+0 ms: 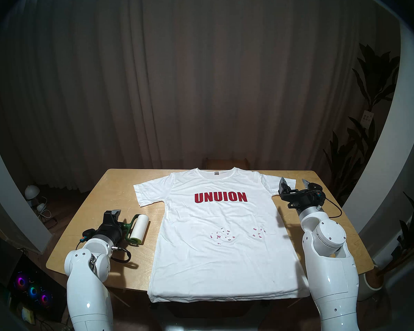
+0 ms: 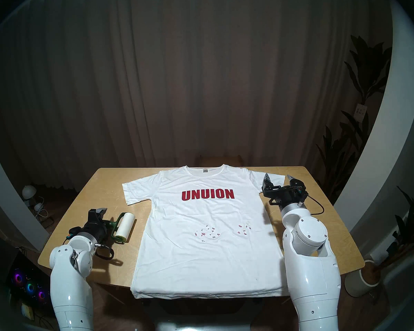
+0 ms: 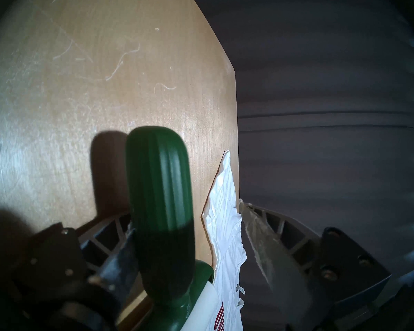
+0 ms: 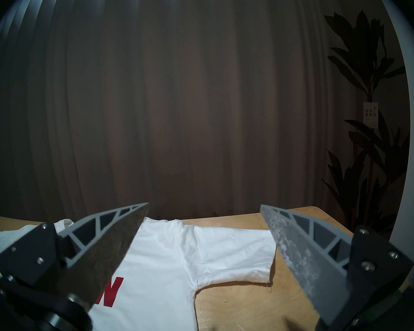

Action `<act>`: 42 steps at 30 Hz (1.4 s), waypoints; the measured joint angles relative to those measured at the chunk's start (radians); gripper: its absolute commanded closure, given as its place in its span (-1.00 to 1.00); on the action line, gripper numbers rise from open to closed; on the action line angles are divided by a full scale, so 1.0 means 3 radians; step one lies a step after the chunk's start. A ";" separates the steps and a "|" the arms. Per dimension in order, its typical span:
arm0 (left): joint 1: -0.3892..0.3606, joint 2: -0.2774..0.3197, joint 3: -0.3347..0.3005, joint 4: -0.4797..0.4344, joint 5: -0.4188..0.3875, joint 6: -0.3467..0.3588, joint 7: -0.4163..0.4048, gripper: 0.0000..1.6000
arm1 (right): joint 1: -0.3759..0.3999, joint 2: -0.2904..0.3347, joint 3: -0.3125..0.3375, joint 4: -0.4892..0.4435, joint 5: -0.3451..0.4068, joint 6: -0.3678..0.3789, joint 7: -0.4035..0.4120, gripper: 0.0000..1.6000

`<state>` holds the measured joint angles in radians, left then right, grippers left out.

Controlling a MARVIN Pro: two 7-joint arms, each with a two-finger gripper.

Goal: Use the fur roller to clean a top

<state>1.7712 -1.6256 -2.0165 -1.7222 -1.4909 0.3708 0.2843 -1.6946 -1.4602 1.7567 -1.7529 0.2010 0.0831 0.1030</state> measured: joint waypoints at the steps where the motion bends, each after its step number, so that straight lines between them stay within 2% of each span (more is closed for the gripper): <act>1: 0.0003 0.0000 0.0002 0.0000 0.0001 -0.0005 -0.0008 0.51 | 0.0000 0.0001 0.0003 0.0001 0.0002 0.0000 0.0003 -1.00; 2: 0.0009 0.0000 0.0007 -0.0001 0.0004 -0.0014 -0.0022 0.61 | 0.0000 0.0004 0.0007 0.0002 0.0007 0.0000 0.0008 -1.00; 4: 0.0016 0.0001 0.0015 -0.0002 0.0009 -0.0028 -0.0040 1.00 | 0.0000 0.0008 0.0013 0.0003 0.0011 -0.0001 0.0016 -1.00; 15: 0.0099 -0.0020 0.0113 -0.0063 0.0042 -0.0151 -0.0112 1.00 | 0.0004 0.0027 0.0046 0.0011 0.0059 -0.0001 0.0060 -1.00; 22: 0.0254 -0.0079 0.0161 -0.0297 0.0183 -0.0252 -0.0206 1.00 | 0.0039 0.0030 0.0032 0.0048 0.0096 0.0009 0.0082 -1.00; 29: 0.0248 -0.0052 0.0051 -0.0564 0.0267 -0.0387 -0.0440 1.00 | 0.0096 -0.0005 -0.0084 0.0100 0.0114 0.0055 0.0088 -1.00; 33: 0.0230 -0.0016 -0.0010 -0.0710 0.0283 -0.0423 -0.0603 1.00 | 0.0117 -0.0013 -0.0157 0.0106 0.0114 0.0182 0.0090 -1.00; 38: 0.0226 0.0031 -0.0052 -0.0820 0.0270 -0.0418 -0.0848 1.00 | 0.0099 -0.0009 -0.0219 0.0017 0.0112 0.0531 0.0089 -1.00; 42: 0.0228 0.0070 -0.0051 -0.0835 0.0246 -0.0362 -0.0989 1.00 | 0.0028 0.0050 -0.0180 -0.0152 0.0169 0.0783 0.0175 -1.00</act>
<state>1.8397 -1.6048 -2.0319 -1.9726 -1.4170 0.2622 -0.0123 -1.6861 -1.4454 1.7026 -1.7985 0.2518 0.3181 0.1556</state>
